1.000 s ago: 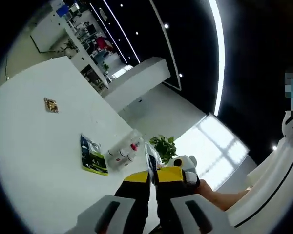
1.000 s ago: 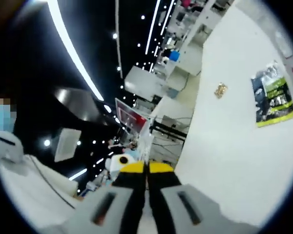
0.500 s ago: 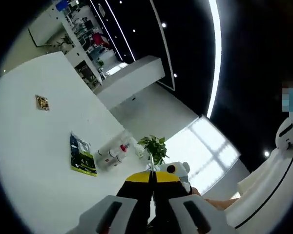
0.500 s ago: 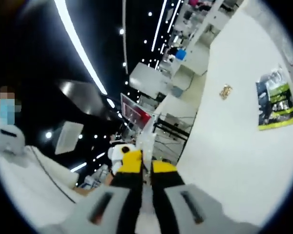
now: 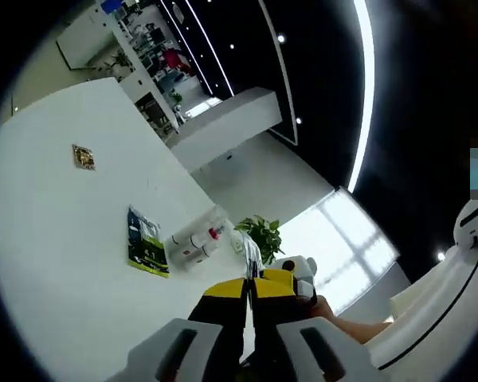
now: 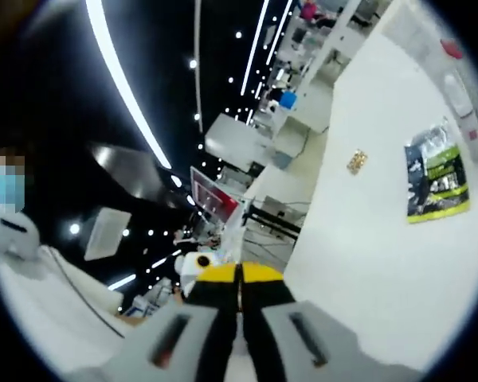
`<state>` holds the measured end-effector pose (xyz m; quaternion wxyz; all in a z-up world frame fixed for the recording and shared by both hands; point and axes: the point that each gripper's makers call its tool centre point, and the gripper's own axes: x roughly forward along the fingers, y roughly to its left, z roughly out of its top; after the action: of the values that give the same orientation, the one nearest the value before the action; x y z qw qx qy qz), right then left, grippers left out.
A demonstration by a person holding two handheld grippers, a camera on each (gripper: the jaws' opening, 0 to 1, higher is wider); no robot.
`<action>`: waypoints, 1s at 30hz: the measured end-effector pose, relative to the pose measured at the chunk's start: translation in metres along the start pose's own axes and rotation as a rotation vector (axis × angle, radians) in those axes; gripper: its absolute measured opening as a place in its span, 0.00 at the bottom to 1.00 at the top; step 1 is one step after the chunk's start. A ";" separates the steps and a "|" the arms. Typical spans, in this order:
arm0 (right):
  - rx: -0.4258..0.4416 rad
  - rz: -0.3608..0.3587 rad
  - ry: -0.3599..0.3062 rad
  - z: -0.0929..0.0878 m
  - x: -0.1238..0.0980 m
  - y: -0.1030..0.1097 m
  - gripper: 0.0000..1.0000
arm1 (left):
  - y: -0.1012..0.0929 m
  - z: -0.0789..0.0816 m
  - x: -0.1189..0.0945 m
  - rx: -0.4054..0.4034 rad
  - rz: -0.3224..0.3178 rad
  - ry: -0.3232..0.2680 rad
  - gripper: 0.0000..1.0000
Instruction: Arrange the skincare products in the storage area until every visible bottle or jar stands upright without overlapping.
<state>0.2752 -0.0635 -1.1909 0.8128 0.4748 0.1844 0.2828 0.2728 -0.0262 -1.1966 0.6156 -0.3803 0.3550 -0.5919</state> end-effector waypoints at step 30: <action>-0.407 -0.604 -0.269 0.018 -0.129 -0.047 0.45 | 0.149 0.059 0.059 -0.148 0.332 0.033 0.00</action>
<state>0.1991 -0.1759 -1.2197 0.9540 0.2609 0.1478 -0.0031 0.3965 -0.0811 -1.3009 0.6694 -0.3509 0.4654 -0.4607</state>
